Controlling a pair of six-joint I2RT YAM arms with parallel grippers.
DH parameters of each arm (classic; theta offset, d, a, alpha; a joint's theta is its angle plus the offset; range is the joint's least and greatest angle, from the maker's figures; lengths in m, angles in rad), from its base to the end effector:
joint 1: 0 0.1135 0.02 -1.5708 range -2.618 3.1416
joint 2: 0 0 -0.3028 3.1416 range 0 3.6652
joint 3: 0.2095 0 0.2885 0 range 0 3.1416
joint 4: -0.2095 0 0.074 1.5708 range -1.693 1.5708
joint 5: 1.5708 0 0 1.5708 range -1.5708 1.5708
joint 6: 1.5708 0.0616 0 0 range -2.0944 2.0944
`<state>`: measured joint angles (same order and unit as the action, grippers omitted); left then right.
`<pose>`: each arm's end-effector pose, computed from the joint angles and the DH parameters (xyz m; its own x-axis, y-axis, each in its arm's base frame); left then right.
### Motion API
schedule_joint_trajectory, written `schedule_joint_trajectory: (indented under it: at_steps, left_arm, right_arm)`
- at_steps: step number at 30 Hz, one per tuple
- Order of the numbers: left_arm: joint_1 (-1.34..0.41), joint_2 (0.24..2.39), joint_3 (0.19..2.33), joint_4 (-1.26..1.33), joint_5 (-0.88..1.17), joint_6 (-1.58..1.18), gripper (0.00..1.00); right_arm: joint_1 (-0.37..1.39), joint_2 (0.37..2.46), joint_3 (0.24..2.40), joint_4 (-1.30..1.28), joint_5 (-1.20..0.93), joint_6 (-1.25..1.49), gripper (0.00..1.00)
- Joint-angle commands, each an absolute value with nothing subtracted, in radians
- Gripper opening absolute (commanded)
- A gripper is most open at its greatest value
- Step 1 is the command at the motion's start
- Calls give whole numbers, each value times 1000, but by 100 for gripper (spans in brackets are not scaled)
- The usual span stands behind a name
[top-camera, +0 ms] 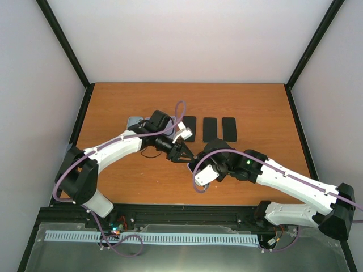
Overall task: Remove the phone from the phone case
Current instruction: Pick up the phone at the center of the board.
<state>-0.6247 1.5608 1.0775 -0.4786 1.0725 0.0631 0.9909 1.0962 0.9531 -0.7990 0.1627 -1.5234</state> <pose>0.2554 -0.2509 0.2534 -0.6207 0.4847 -0.6163 0.7276 0.0634 -0.6830 0.1447 0.2026 0.2930 0.7514 -0.6518 0.1030 -0.4793 -0.6464 -0.5936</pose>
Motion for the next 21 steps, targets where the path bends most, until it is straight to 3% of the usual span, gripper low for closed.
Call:
schedule_joint_trajectory:
  at_steps: [1,3,7,14,16,19,21]
  left_arm:
    - [-653,1573,1115,-495,1072,98,50]
    - [-657,1577,1117,-497,1073,100,49]
    - [-661,1583,1121,-501,1087,101,38]
    - [-661,1555,1106,-491,1121,96,4]
    - [-661,1540,1096,-480,1121,83,1]
    - [-660,1524,1093,-473,1114,68,1]
    - [-657,1517,1097,-473,1097,68,1]
  right_arm:
    - [1005,1096,993,-748,200,-1542,49]
    - [1007,1097,994,-746,204,-1545,49]
    - [1006,1102,993,-744,210,-1548,49]
    - [1006,1092,983,-735,230,-1523,50]
    - [1006,1078,962,-715,243,-1512,53]
    - [1006,1046,924,-684,265,-1504,61]
    - [1005,1033,920,-681,273,-1483,77]
